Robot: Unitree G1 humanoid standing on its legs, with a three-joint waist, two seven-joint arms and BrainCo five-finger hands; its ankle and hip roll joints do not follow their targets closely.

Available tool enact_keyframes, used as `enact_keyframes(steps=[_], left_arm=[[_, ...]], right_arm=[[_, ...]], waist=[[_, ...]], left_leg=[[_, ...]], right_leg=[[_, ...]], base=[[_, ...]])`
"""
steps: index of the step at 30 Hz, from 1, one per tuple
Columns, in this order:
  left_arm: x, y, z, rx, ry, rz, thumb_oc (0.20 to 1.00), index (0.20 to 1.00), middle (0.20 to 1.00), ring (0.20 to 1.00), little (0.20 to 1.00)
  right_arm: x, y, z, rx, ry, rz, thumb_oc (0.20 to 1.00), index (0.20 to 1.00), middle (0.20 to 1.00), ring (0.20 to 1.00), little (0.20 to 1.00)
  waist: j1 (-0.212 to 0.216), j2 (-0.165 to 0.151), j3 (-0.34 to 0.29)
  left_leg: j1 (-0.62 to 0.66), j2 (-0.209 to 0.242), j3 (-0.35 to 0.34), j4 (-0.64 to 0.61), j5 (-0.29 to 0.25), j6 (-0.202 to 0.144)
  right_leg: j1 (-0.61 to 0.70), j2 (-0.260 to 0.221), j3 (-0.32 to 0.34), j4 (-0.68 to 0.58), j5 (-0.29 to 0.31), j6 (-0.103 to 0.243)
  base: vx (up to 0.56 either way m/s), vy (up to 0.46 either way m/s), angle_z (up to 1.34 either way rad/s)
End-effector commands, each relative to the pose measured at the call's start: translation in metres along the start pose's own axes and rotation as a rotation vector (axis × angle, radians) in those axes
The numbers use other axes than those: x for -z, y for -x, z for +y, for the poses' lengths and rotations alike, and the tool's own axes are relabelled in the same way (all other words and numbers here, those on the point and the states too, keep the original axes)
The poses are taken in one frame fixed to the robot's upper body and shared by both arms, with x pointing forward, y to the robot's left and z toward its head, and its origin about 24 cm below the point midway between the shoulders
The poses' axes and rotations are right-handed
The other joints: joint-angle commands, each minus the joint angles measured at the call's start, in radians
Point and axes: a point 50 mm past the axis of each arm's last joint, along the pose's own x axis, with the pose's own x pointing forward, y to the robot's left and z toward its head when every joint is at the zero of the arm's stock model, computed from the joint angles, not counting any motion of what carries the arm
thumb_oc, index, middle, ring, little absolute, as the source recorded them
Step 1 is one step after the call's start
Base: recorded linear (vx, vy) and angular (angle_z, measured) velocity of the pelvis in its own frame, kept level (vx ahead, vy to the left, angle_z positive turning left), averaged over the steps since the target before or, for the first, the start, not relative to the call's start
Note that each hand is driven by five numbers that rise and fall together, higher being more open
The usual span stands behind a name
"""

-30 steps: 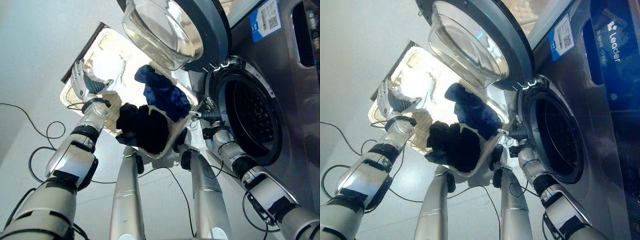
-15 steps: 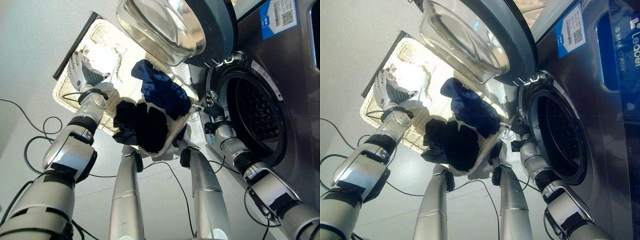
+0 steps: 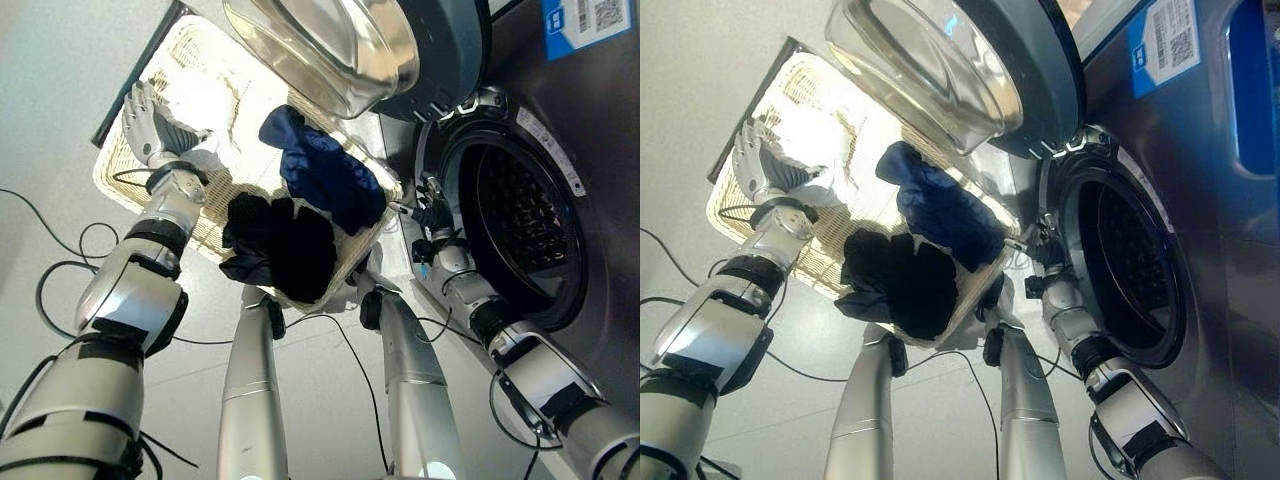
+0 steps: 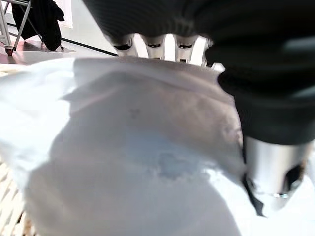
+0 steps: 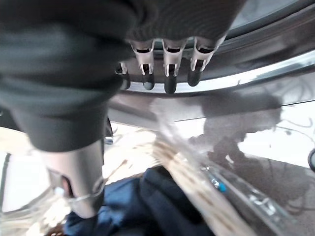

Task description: Put the clothes into the washing machine.

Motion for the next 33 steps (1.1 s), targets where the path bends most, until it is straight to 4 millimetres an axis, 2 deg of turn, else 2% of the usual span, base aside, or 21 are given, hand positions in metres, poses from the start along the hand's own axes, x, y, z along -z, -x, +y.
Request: enact_keyframes(steps=[1, 9, 13, 21, 33], left_arm=[[0.009, 0.023, -0.035, 0.244, -0.039, 0.052, 1.000, 1.000, 1.000, 1.000, 1.000], [0.016, 0.032, -0.035, 0.073, 0.023, 0.058, 1.000, 1.000, 1.000, 1.000, 1.000], [0.015, 0.043, -0.037, -0.048, 0.032, -0.014, 1.000, 1.000, 1.000, 1.000, 1.000], [0.014, 0.066, -0.053, -0.038, 0.068, -0.059, 1.000, 1.000, 1.000, 1.000, 1.000], [0.005, 0.068, -0.053, -0.043, 0.090, -0.136, 1.000, 1.000, 1.000, 1.000, 1.000]], right_arm=[[-0.003, 0.003, -0.003, 0.023, -0.069, -0.038, 1.000, 1.000, 1.000, 1.000, 1.000], [0.008, 0.009, 0.004, 0.013, -0.085, -0.016, 1.000, 1.000, 1.000, 1.000, 1.000], [0.016, 0.016, 0.008, 0.012, -0.098, 0.009, 1.000, 1.000, 1.000, 1.000, 1.000], [0.026, 0.024, 0.017, 0.015, -0.134, 0.045, 1.000, 1.000, 1.000, 1.000, 1.000], [0.029, 0.026, 0.014, 0.007, -0.124, 0.060, 1.000, 1.000, 1.000, 1.000, 1.000]], waist=[[-0.001, -0.024, -0.025], [0.010, -0.026, -0.025], [0.023, -0.023, -0.025], [0.037, -0.018, -0.025], [0.035, -0.005, -0.025]], left_leg=[[-0.001, -0.029, 0.070, -0.033, 0.003, -0.059], [0.036, -0.035, 0.067, -0.047, 0.006, -0.057], [0.060, -0.044, 0.062, -0.050, -0.001, -0.057], [0.091, -0.053, 0.052, -0.057, -0.011, -0.051], [0.124, -0.059, 0.058, -0.069, -0.011, -0.050]], right_leg=[[0.002, 0.030, 0.025, -0.089, 0.103, 0.127], [0.039, 0.028, 0.010, -0.098, 0.101, 0.128], [0.060, 0.019, -0.004, -0.094, 0.097, 0.129], [0.083, 0.009, -0.017, -0.084, 0.095, 0.132], [0.107, 0.007, -0.015, -0.086, 0.094, 0.133]], base=[[0.00, 0.000, 0.00], [0.00, -0.009, 0.00], [0.02, -0.049, 0.02], [0.01, -0.045, 0.06], [0.00, -0.002, 0.02]])
